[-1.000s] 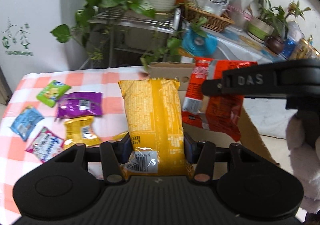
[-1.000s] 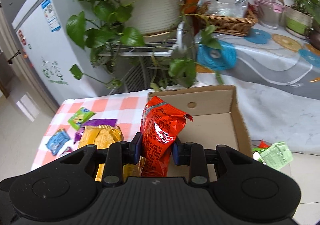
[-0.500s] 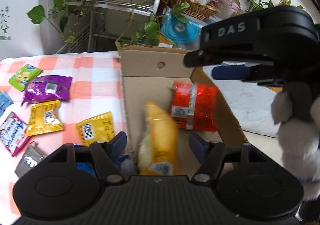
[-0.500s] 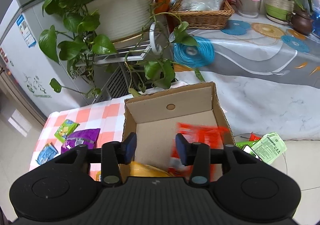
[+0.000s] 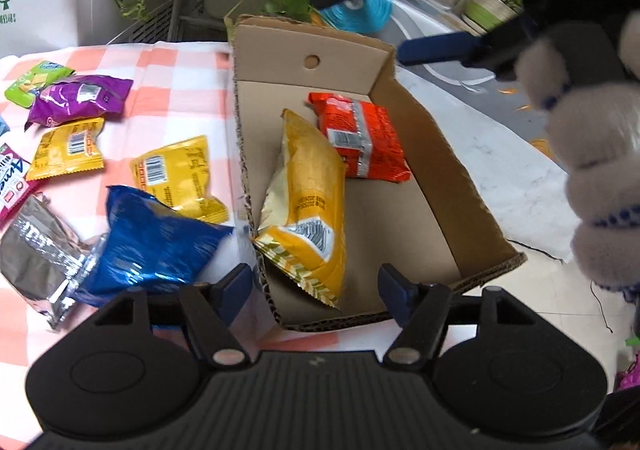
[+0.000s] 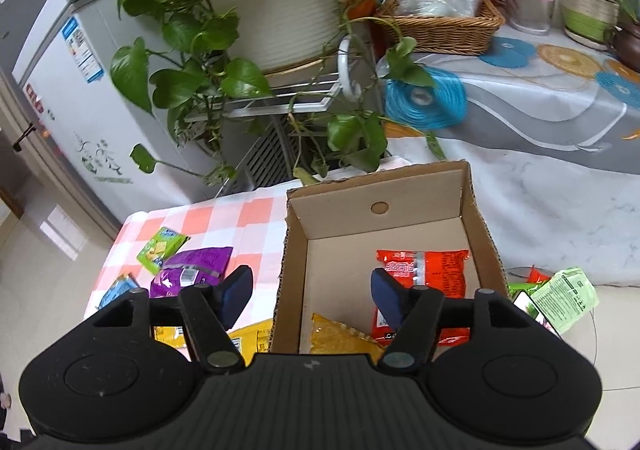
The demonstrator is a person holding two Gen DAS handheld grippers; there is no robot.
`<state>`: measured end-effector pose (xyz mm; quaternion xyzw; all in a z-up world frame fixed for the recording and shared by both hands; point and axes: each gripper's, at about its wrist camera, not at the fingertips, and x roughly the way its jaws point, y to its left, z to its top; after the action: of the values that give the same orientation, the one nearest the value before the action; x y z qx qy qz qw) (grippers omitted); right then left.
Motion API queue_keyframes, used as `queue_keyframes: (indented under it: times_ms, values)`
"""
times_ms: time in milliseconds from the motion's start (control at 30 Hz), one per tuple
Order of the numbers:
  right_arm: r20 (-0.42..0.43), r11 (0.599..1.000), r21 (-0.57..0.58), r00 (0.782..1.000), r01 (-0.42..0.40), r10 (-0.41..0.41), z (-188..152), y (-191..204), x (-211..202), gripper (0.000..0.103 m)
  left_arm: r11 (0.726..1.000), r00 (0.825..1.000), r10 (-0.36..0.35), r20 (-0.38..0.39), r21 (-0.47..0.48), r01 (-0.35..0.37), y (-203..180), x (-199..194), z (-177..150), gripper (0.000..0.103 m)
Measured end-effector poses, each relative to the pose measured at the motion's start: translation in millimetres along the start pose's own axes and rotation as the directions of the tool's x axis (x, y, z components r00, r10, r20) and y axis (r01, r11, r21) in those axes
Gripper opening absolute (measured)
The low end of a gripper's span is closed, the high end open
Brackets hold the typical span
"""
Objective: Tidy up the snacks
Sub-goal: 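Move both tools back from the box toward the blue and silver bags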
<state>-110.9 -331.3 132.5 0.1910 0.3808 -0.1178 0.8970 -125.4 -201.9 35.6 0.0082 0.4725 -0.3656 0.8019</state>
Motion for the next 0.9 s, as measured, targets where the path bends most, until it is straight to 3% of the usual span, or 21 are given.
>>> queue_keyframes:
  times_ms: [267, 433, 600, 767, 900]
  values:
    - [-0.023, 0.999, -0.033, 0.999, -0.028, 0.027, -3.0, 5.6, 4.5, 0.074, 0.999, 0.998, -0.053, 0.014, -0.003, 0.053, 5.4, -14.6, -9.1, 0.070]
    - [-0.060, 0.990, -0.049, 0.990, -0.134, 0.131, -8.8, 15.7, 9.6, 0.074, 1.000, 0.999, -0.010, 0.033, 0.028, 0.009, 26.2, -33.2, -11.0, 0.071]
    - [-0.125, 0.967, -0.021, 0.961, -0.252, 0.248, -15.9, 30.4, 20.4, 0.074, 0.997, 0.997, 0.072, 0.041, 0.035, -0.073, 56.2, -45.6, -6.0, 0.072]
    - [-0.180, 0.964, -0.069, 0.953, -0.258, 0.243, -23.4, 51.7, 32.1, 0.073, 0.991, 0.991, 0.127, 0.046, 0.036, -0.129, 84.0, -52.2, -0.8, 0.074]
    - [-0.226, 0.962, -0.065, 0.943, -0.266, 0.246, -28.3, 60.8, 43.7, 0.072, 0.994, 0.993, 0.107, 0.045, 0.016, -0.108, 89.8, -49.6, 0.1, 0.076]
